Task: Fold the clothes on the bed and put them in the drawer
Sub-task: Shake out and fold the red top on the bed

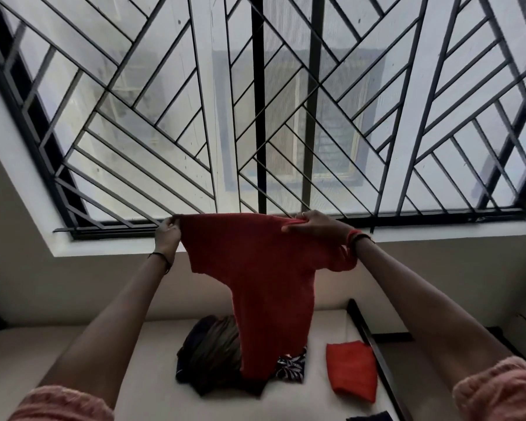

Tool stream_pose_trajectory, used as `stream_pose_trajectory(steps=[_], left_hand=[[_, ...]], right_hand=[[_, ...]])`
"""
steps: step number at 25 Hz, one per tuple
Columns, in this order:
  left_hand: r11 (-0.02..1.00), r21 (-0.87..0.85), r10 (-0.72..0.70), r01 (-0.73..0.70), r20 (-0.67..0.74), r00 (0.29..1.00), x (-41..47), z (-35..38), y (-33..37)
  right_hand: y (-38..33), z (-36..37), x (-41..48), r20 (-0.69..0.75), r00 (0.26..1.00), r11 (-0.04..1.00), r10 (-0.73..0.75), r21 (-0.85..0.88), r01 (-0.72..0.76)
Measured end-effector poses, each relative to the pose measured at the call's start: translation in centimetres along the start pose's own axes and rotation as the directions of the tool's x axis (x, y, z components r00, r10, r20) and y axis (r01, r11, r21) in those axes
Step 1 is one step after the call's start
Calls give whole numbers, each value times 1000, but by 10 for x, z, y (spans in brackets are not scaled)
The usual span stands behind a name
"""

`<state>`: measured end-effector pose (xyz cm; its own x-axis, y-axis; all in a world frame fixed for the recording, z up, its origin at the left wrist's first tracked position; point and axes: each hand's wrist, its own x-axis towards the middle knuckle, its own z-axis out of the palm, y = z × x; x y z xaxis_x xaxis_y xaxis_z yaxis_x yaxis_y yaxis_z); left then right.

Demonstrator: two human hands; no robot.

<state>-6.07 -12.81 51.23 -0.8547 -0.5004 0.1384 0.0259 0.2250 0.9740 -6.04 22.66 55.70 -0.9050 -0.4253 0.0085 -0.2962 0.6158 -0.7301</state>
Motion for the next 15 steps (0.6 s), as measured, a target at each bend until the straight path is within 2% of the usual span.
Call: stream_pose_trajectory(steps=[1, 2, 4, 5, 8, 10, 15], left_hand=[[999, 0, -43, 43, 0, 999, -2, -1, -7], [996, -23, -88, 88, 13, 996, -5, -3, -12], [977, -124, -166, 172, 63, 984, -13, -6, -23], [965, -166, -192, 204, 86, 978, -16, -6, -29], [940, -209, -249, 270, 122, 961, -31, 0, -41], [931, -220, -268, 292, 130, 955, -37, 7, -46], [901, -255, -318, 350, 160, 934, -37, 19, -56]], right_hand=[[-2, -1, -2, 124, 991, 993, 45, 99, -58], [-4, -2, -4, 233, 970, 993, 69, 80, -90], [-5, -3, -5, 381, 914, 977, 141, -205, -65], [-5, -3, -2, 412, 886, 927, 212, -372, -49], [-4, -8, 4, 415, 831, 770, 370, -638, -25], [2, -12, 5, 352, 867, 724, 353, -690, -14], [34, -5, 3, 265, 932, 814, 246, -578, -50]])
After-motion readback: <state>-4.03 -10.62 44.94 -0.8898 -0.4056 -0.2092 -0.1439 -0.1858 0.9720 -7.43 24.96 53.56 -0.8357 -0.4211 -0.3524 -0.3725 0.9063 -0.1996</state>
